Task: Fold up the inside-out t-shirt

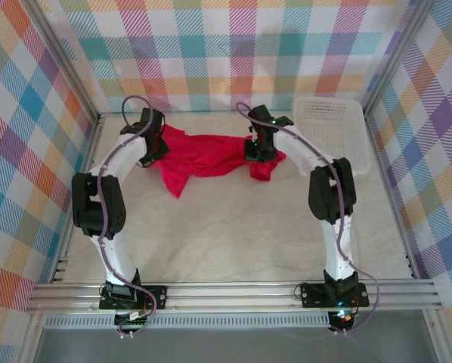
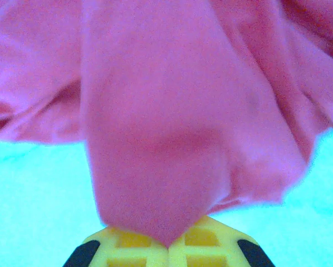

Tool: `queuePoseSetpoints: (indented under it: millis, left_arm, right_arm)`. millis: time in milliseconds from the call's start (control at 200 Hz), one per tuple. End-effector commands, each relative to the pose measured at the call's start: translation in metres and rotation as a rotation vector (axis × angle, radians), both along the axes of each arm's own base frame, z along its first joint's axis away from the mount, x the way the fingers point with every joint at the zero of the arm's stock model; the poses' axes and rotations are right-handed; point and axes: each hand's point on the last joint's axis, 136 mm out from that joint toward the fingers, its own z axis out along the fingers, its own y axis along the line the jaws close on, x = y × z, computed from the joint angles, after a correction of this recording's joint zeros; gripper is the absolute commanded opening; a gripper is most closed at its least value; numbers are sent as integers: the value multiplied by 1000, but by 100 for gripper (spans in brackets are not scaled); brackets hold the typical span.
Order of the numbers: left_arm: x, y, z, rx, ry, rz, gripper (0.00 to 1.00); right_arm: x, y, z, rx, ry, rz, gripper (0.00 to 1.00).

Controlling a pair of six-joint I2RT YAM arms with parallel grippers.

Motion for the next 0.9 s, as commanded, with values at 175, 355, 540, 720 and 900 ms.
queuePoseSetpoints:
  millis: [175, 355, 540, 720, 900]
  left_arm:
    - [-123, 30, 46, 84, 35, -10, 8]
    - [-171, 44, 12, 98, 100, 48, 21]
    - [-178, 42, -1, 57, 85, 82, 59]
    - [-178, 27, -7, -27, 69, 57, 63]
    - [-191, 8, -52, -143, 142, 47, 60]
  right_arm:
    - [-170, -61, 46, 51, 26, 78, 0]
    - [-220, -91, 10, 70, 31, 1, 16]
    - [-219, -86, -6, 120, 6, -11, 72]
    - [-174, -49, 16, 195, -11, 12, 66]
    - [-142, 27, -11, 254, 67, 116, 48]
